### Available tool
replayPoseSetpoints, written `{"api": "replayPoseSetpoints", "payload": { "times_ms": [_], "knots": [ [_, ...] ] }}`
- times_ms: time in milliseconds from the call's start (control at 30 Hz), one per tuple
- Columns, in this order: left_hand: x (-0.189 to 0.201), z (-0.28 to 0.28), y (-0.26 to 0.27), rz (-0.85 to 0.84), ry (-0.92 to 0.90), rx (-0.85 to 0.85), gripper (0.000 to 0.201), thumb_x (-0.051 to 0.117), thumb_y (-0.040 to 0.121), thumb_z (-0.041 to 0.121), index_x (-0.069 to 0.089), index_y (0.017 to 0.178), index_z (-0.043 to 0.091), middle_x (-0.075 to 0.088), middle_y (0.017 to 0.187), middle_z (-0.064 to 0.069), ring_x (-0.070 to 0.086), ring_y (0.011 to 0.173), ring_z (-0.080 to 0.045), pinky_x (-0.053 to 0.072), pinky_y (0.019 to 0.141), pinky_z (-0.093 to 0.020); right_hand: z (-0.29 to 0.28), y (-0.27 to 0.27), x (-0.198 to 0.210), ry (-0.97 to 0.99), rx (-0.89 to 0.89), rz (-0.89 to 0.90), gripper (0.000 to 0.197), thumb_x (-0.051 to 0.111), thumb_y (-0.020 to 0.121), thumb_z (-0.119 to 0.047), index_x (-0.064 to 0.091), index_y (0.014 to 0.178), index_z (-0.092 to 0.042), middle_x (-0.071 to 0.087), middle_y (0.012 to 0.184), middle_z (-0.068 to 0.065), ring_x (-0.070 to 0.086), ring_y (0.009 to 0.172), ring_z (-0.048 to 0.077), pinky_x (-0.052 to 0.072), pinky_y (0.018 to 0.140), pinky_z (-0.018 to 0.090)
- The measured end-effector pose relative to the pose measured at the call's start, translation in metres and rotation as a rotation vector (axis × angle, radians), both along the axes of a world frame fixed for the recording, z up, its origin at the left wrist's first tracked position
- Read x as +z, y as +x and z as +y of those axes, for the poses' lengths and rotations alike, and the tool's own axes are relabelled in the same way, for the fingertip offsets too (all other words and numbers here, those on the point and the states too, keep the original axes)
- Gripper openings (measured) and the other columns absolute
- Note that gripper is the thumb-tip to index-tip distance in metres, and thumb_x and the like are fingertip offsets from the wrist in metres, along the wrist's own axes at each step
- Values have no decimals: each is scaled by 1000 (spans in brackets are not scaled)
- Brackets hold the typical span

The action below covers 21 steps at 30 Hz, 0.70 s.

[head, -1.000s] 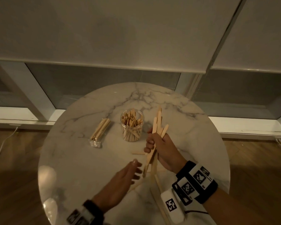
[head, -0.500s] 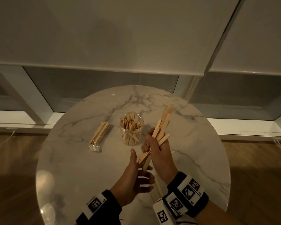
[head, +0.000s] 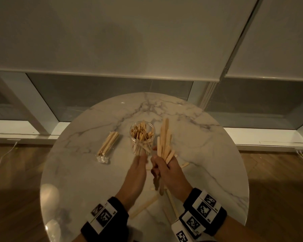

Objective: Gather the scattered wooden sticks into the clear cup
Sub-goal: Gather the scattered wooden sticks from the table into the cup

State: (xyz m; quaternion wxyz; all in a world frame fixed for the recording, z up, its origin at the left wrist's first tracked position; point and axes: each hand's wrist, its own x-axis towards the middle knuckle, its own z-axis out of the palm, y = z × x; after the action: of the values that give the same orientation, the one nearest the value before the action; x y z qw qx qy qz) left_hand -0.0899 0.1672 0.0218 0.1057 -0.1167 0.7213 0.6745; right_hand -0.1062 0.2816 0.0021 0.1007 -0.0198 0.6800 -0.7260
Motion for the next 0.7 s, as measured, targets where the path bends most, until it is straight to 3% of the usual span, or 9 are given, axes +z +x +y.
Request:
{"api": "replayPoseSetpoints", "payload": {
  "times_ms": [67, 133, 233, 333, 400, 500, 567, 633, 700],
  "knots": [
    [13, -8, -9, 192, -39, 25, 28, 26, 92, 52, 51, 103, 42, 57, 106, 23, 53, 105, 7, 39, 93, -24, 4, 2, -6, 49, 91, -21, 13, 44, 99, -12, 55, 97, -18, 46, 53, -12, 40, 46, 7, 39, 51, 29],
    [26, -14, -21, 340, -46, 14, 27, 31, 93, 46, 52, 110, 41, 58, 110, 24, 52, 105, 15, 41, 89, -11, 5, 6, -12, 107, 188, -45, 15, 42, 100, -11, 55, 95, -17, 46, 54, -14, 38, 44, 6, 37, 48, 24],
    [33, -15, -32, 497, -176, -62, 34, 32, 98, 35, 50, 126, 27, 58, 121, 13, 53, 112, 5, 45, 90, -10, 5, 9, -13, 182, 282, -105, 15, 46, 98, -13, 56, 89, -19, 47, 61, -10, 38, 45, 7, 36, 47, 21],
    [24, -2, -22, 497, -406, -298, 34, 31, 99, 33, 57, 115, 18, 63, 111, -3, 59, 99, -15, 52, 87, -33, 4, 9, -8, 186, 276, -97, 21, 47, 96, -5, 50, 77, -14, 44, 55, -6, 37, 42, 6, 32, 47, 24],
    [14, 6, -11, 513, -472, -409, 34, 32, 99, 32, 56, 118, 19, 60, 118, 2, 54, 104, -6, 46, 93, -26, 4, 8, -6, 195, 244, -106, 27, 44, 95, 2, 46, 72, -12, 41, 52, -2, 35, 41, 4, 30, 47, 24],
    [7, 3, -11, 480, -431, -356, 36, 34, 97, 37, 48, 128, 25, 52, 126, 13, 46, 113, 1, 38, 97, -19, 4, 10, -6, 160, 239, -146, 25, 43, 97, -1, 49, 76, -13, 42, 52, -3, 36, 41, 5, 32, 46, 20],
    [9, -1, -12, 451, -442, -338, 34, 33, 97, 37, 49, 126, 27, 52, 120, 15, 47, 109, 1, 37, 93, -18, 4, 10, -6, 130, 245, -142, 26, 43, 96, 1, 49, 75, -12, 43, 51, -7, 37, 41, 4, 33, 46, 20],
    [13, 0, -10, 389, -364, -381, 37, 30, 96, 42, 48, 126, 28, 55, 110, 16, 52, 99, 2, 40, 84, -14, 4, 9, -5, 89, 239, -125, 28, 43, 96, 2, 48, 73, -12, 43, 50, -7, 37, 41, 4, 33, 46, 20],
    [13, 2, -5, 341, -195, -323, 47, 26, 92, 49, 38, 134, 33, 52, 116, 21, 50, 105, 11, 40, 88, -9, 3, 4, 1, 42, 195, -105, 26, 44, 98, -4, 50, 74, -13, 45, 51, -8, 38, 43, 5, 35, 46, 19]
  ]
}}
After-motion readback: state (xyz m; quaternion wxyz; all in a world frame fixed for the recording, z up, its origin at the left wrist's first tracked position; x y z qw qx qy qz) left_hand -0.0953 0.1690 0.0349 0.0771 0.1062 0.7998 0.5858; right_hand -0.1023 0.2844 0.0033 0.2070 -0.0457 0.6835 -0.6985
